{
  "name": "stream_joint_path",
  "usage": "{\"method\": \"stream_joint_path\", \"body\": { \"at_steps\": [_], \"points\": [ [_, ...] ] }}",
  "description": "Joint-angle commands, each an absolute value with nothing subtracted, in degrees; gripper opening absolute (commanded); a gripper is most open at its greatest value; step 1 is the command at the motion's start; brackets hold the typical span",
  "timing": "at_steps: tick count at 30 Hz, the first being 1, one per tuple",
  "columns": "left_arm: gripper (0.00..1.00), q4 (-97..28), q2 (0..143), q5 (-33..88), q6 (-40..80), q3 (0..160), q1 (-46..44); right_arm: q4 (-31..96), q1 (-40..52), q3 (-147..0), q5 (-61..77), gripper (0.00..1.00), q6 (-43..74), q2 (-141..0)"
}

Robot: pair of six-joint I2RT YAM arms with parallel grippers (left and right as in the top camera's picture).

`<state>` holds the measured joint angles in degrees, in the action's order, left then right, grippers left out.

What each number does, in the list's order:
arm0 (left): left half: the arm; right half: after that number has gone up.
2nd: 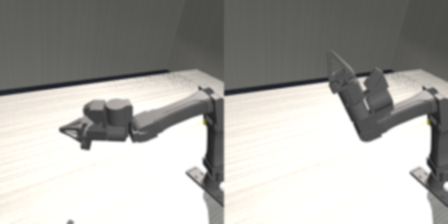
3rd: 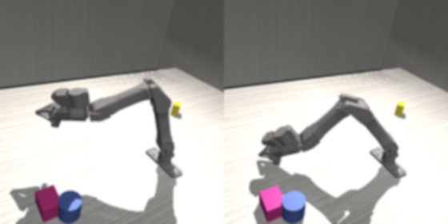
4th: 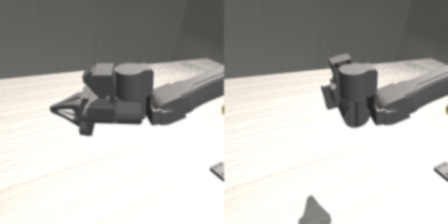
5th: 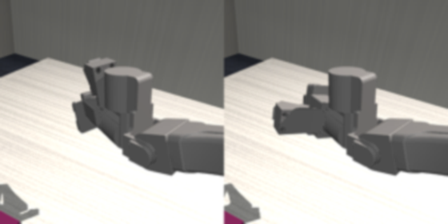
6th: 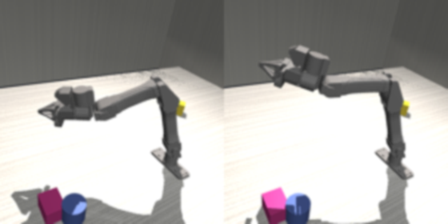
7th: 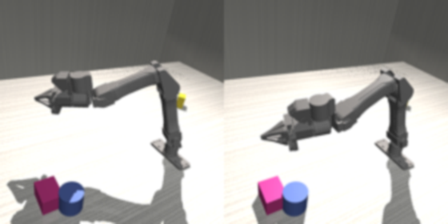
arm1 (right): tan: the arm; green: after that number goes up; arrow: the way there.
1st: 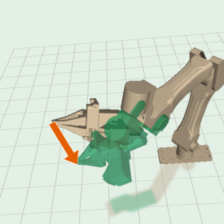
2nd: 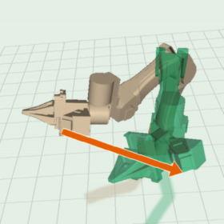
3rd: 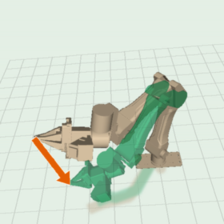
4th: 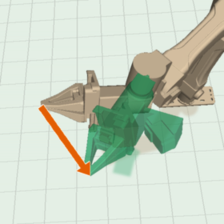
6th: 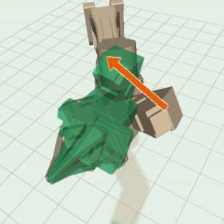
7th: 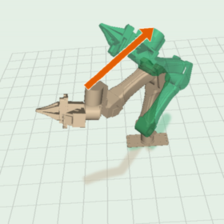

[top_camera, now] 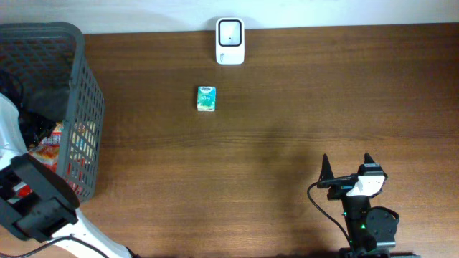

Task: Scan the item barcode
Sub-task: 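Reach the left gripper into the basket and grasp the orange Kleenex pack, then place the orange tissue pack right of the green pack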

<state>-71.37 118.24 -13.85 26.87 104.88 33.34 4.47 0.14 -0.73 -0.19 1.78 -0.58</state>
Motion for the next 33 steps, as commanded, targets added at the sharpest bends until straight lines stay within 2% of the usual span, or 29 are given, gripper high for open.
{"method": "stream_joint_path", "body": {
  "at_steps": [1,5,9,10,14,18,19,21,24,29,33],
  "points": [
    [0.73,-72.1,121.6,-11.3,27.6,104.9,33.6,4.7,0.0,-0.3,-0.5,0.98,2.4,-0.2],
    [0.66,-72.9,124.9,-11.4,27.6,104.9,33.6,4.7,0.0,-0.3,-0.5,0.99,2.4,-0.2],
    [0.34,-73.1,124.9,-11.4,27.6,105.1,33.6,4.7,0.0,-0.3,-0.5,0.99,2.4,-0.2],
    [0.22,-74.4,124.8,-11.4,27.6,106.0,33.6,4.7,0.0,-0.3,-0.5,0.99,2.4,-0.2],
    [0.0,-83.8,124.8,-11.3,27.6,118.3,33.6,4.7,0.0,-0.3,-0.5,0.99,2.4,-0.2],
    [0.0,-94.5,124.8,-7.6,27.6,137.4,33.5,4.7,0.0,-0.3,-0.5,0.99,2.4,-0.2],
    [0.0,-96.7,124.8,-2.9,26.9,144.2,33.5,4.7,0.0,-0.3,-0.5,0.99,2.4,-0.2],
    [0.0,-96.7,123.7,17.1,22.2,152.9,33.4,4.7,0.0,-0.3,-0.5,0.99,2.4,-0.2],
    [0.0,-96.7,123.0,29.7,22.1,156.6,31.0,4.7,0.0,-0.3,-0.5,0.99,2.4,-0.2],
    [0.0,-93.1,121.1,30.1,12.9,156.7,19.7,4.7,0.0,-0.3,-0.5,0.99,2.4,-0.2],
    [0.0,-88.4,120.5,24.1,11.8,156.7,12.3,4.7,0.0,-0.3,-0.5,0.99,2.4,-0.2]
  ]
}}
